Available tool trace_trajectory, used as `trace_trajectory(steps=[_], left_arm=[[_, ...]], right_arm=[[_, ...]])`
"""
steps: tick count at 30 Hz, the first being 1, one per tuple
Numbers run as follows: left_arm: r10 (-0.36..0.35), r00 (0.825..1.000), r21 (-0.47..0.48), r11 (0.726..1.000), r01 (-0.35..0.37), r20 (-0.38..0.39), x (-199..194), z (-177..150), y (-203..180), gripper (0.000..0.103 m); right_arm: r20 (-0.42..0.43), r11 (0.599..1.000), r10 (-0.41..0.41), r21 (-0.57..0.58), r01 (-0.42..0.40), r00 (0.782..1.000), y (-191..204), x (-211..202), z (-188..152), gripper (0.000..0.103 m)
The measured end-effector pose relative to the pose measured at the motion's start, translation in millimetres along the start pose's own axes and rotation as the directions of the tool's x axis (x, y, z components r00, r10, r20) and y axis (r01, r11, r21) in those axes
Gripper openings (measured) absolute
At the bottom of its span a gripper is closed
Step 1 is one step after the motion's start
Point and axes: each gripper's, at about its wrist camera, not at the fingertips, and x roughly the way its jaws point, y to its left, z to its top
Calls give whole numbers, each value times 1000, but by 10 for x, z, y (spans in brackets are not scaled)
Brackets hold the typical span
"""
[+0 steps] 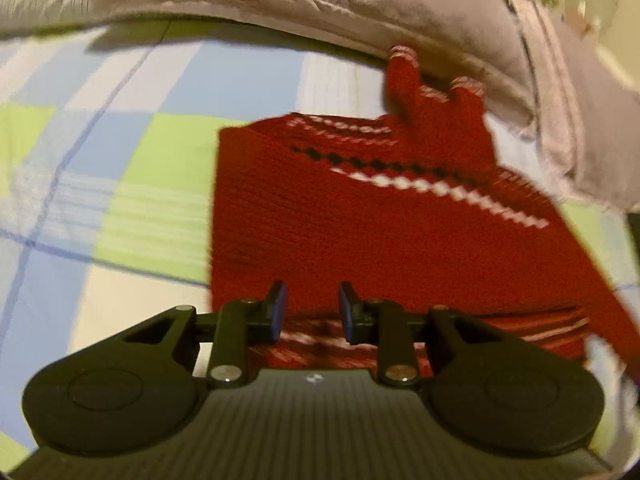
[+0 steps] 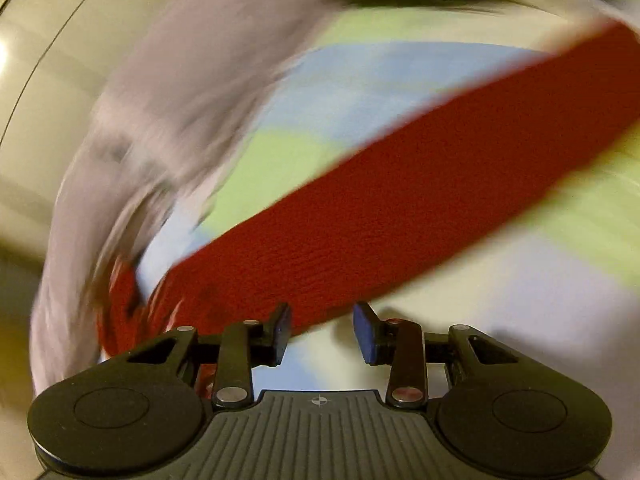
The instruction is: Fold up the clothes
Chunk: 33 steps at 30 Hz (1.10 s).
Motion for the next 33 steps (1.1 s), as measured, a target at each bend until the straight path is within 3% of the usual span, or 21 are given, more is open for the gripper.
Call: trace_trajectory(steps=[3,6,10,12,13,15,18,20,22,24,26,29,30,31,32,33], left_arm=[[-62,998,-58,996,60,-24,-15,-81,-124,25],[-94,994,-101,991,89,-49,29,-169,-214,25],[-128,989,-150,982,116,-74,71,-238,-274,26],[-133,988,-161,980,118,-81,71,-248,-264,26],[-132,988,-165,979,117,-83,57,-259,-255,26],[-132,988,-174,978,116,-82,14,-282,-220,26],[-133,988,-191,975,116,-78,-59,-315,-153,26],[-131,989,-208,972,114,-72,-109,-335,-89,26],[-129,989,-231,967,111,-65,-150,-354,-18,26],[-132,990,-262,958,114,-55,-204,-379,53,26],[-137,990,-294,948,118,-45,-263,-402,130,26],[-138,990,-334,935,120,-30,-341,-436,251,26],[-136,990,-348,930,118,-27,-358,-451,291,27],[-137,990,-359,926,117,-29,-358,-465,318,27],[-138,990,-370,922,116,-32,-357,-480,344,28],[-142,989,-380,918,119,-35,-347,-495,359,31]], right_arm=[[127,976,-24,220,-4,992,-694,-394,304,38],[234,932,-30,358,-58,972,-1128,-620,487,38],[316,883,-18,450,-133,949,-1450,-632,658,38],[315,883,-16,450,-134,949,-1461,-567,720,37],[302,901,-36,422,-100,953,-1391,-533,750,37],[277,931,-77,363,-30,958,-1252,-465,809,5],[273,979,-180,145,145,945,-748,-418,874,4],[300,982,-133,-88,166,944,-115,-373,868,4],[309,944,-52,-296,148,950,508,-348,762,4],[274,863,75,-499,75,959,1193,-327,472,4],[190,734,190,-679,-11,963,1785,-340,-25,4],[-6,508,276,-848,-151,961,2301,-365,-949,5],[-86,425,257,-884,-193,963,2377,-321,-1268,14],[-157,340,205,-914,-220,966,2414,-249,-1595,31],[-210,264,148,-933,-243,967,2421,-178,-1888,70],[-240,206,97,-945,-255,966,2360,-117,-2119,77]])
